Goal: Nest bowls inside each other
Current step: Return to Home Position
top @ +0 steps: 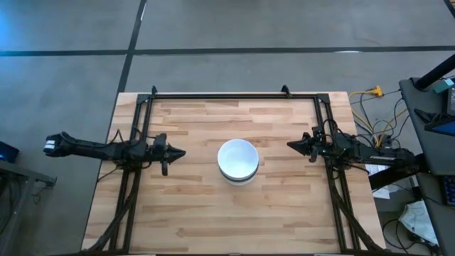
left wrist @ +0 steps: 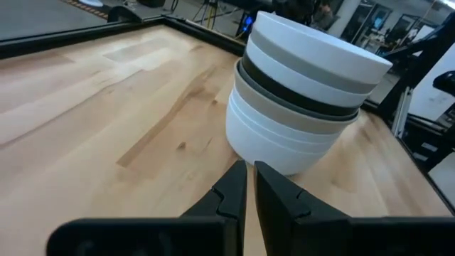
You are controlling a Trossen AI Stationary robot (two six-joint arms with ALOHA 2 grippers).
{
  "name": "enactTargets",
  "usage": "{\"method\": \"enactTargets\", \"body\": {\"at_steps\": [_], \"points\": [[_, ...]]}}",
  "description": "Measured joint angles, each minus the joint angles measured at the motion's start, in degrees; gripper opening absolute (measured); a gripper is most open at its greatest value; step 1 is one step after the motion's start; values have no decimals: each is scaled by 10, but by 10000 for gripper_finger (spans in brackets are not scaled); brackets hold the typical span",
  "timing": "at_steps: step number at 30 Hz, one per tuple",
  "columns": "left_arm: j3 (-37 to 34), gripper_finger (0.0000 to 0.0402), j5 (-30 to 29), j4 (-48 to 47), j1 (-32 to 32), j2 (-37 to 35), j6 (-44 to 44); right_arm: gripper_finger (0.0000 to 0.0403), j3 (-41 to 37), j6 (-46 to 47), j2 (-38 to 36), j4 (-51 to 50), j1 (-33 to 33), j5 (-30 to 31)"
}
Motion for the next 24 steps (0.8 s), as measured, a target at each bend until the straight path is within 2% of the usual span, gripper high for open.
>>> {"method": "enactTargets", "body": {"at_steps": [24], "points": [[0, 13, 0, 8, 0, 9, 0, 9, 0, 0, 0, 0, 0, 0]]}}
